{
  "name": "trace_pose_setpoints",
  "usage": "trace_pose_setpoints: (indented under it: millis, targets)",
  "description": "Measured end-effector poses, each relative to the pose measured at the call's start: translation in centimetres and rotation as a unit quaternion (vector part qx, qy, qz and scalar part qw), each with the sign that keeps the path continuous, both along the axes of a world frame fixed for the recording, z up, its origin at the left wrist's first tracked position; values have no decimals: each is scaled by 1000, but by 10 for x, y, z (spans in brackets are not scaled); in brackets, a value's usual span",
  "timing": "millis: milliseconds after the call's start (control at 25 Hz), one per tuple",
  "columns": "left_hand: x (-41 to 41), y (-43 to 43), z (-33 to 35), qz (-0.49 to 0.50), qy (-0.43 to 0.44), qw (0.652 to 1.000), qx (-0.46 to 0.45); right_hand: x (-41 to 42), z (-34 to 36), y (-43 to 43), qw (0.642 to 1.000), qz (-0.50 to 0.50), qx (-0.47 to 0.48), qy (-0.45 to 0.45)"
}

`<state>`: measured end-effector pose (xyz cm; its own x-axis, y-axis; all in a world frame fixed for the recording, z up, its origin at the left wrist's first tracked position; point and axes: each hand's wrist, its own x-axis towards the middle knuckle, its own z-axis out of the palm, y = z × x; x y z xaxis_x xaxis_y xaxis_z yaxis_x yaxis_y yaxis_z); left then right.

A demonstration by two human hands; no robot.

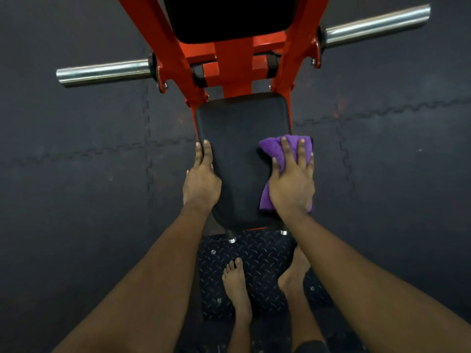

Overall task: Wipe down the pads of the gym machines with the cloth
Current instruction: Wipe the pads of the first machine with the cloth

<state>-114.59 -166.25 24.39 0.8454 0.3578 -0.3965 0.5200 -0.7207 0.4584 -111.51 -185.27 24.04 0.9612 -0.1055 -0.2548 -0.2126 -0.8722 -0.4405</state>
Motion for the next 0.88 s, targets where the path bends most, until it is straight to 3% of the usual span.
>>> trace_pose_setpoints:
  millis: [160,400,600,680,760,880]
  targets:
    - [2,20,-3,-53,9,999,3,-34,1,47,995,-8,-98,-25]
    - [6,26,3,-84,20,995,43,-104,0,91,998,21,-51,-40]
    - [-2,3,9,-75,33,992,96,-82,2,52,983,-177,-31,-42]
    - [-3,-8,7,-53,27,992,110,-66,2,31,957,-285,26,-44]
    - [-1,-22,3,-10,20,994,109,-50,-6,8,919,-366,143,-30]
    - [1,-40,-8,47,-4,995,85,-47,-11,-12,871,-399,286,-7]
